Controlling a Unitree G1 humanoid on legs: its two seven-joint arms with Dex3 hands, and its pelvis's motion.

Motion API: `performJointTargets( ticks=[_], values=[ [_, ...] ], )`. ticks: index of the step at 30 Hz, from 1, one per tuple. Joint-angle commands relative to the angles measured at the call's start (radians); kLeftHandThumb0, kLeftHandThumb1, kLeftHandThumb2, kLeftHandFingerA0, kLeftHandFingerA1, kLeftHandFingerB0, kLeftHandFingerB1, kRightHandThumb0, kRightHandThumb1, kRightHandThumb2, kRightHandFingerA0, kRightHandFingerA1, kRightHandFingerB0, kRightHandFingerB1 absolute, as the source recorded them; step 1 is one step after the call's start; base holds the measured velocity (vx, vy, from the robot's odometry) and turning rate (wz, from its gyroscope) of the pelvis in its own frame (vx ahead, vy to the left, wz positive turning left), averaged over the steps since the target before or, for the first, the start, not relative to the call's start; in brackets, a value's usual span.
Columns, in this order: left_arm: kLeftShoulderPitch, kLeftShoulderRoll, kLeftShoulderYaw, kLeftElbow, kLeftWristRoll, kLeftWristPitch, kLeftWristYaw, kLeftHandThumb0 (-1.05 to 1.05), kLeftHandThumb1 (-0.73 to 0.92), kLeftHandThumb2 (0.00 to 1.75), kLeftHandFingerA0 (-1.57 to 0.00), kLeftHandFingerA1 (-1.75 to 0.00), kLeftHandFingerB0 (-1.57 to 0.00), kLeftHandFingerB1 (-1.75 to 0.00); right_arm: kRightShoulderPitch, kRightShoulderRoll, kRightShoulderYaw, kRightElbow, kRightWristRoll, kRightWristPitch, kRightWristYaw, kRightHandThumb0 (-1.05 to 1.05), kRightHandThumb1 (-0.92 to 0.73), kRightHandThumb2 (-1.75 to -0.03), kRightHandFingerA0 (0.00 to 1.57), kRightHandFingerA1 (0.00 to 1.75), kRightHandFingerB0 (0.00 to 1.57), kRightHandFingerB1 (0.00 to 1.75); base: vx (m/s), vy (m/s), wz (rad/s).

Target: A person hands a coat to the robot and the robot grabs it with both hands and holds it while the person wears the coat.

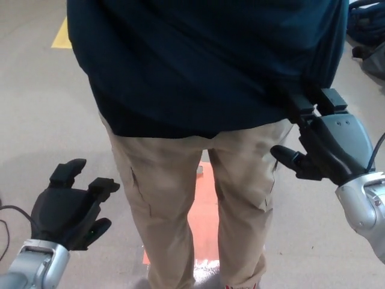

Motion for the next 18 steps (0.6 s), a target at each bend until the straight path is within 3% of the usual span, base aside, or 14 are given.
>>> performJointTargets(
  ticks=[1,2,3,5,6,7,8,9,18],
  values=[
    [-0.012,0.009,-0.011,0.038,-0.028,0.061,-0.106,-0.5,0.79,0.64,-0.37,-0.34,-0.44,-0.34,0.09,-0.026,0.064,0.15,0.021,0.205,0.353,-0.43,-0.79,-0.67,0.32,0.32,0.32,0.32,0.0,0.0,0.0],
    [-0.009,0.01,-0.009,0.035,-0.031,0.063,-0.112,-0.49,0.79,0.64,-0.37,-0.34,-0.43,-0.34,0.081,-0.023,0.067,0.162,0.017,0.207,0.349,-0.43,-0.78,-0.64,0.29,0.3,0.32,0.31,0.0,0.0,0.0],
    [-0.006,0.013,-0.007,0.031,-0.035,0.061,-0.12,-0.49,0.79,0.64,-0.36,-0.34,-0.43,-0.34,0.056,-0.014,0.076,0.196,0.008,0.211,0.345,-0.25,-0.6,-1.1,0.08,0.49,0.09,0.48,0.0,0.0,0.0],
    [-0.013,0.013,-0.004,0.033,-0.039,0.06,-0.126,-0.49,0.79,0.64,-0.36,-0.33,-0.42,-0.34,0.031,-0.011,0.082,0.223,0.004,0.21,0.343,-0.26,-0.61,-1.1,0.07,0.49,0.07,0.47,0.0,0.0,0.0],
    [-0.017,0.012,-0.003,0.033,-0.042,0.063,-0.134,-0.52,0.65,0.95,-0.23,-0.45,-0.34,-0.48,0.008,-0.002,0.091,0.253,-0.002,0.212,0.341,-0.48,-0.85,-0.66,0.19,0.27,0.22,0.29,0.0,0.0,0.0],
    [-0.017,0.012,-0.003,0.032,-0.042,0.064,-0.137,-0.52,0.65,0.95,-0.23,-0.45,-0.34,-0.48,-0.001,0.002,0.095,0.266,-0.003,0.212,0.34,-0.48,-0.85,-0.66,0.19,0.27,0.22,0.29,0.0,0.0,0.0],
    [-0.017,0.012,-0.003,0.028,-0.042,0.066,-0.14,-0.53,0.65,0.95,-0.23,-0.45,-0.36,-0.48,-0.009,0.005,0.098,0.278,-0.003,0.212,0.336,-0.48,-0.86,-0.7,0.22,0.3,0.21,0.29,0.0,0.0,0.0],
    [-0.018,0.012,-0.003,0.027,-0.043,0.067,-0.142,-0.53,0.65,0.95,-0.23,-0.45,-0.36,-0.49,-0.016,0.008,0.099,0.288,-0.001,0.212,0.334,-0.25,-0.64,-1.12,0.06,0.48,0.06,0.47,0.0,0.0,0.0],
    [-0.011,0.002,0.005,0.013,-0.034,0.089,-0.058,-0.53,0.64,0.94,-0.34,-0.48,-0.44,-0.51,-0.051,0.007,0.098,0.351,0.032,0.177,0.309,-0.2,-0.65,-1.12,0.1,0.49,0.1,0.49,0.0,0.0,0.0]
  ],
)
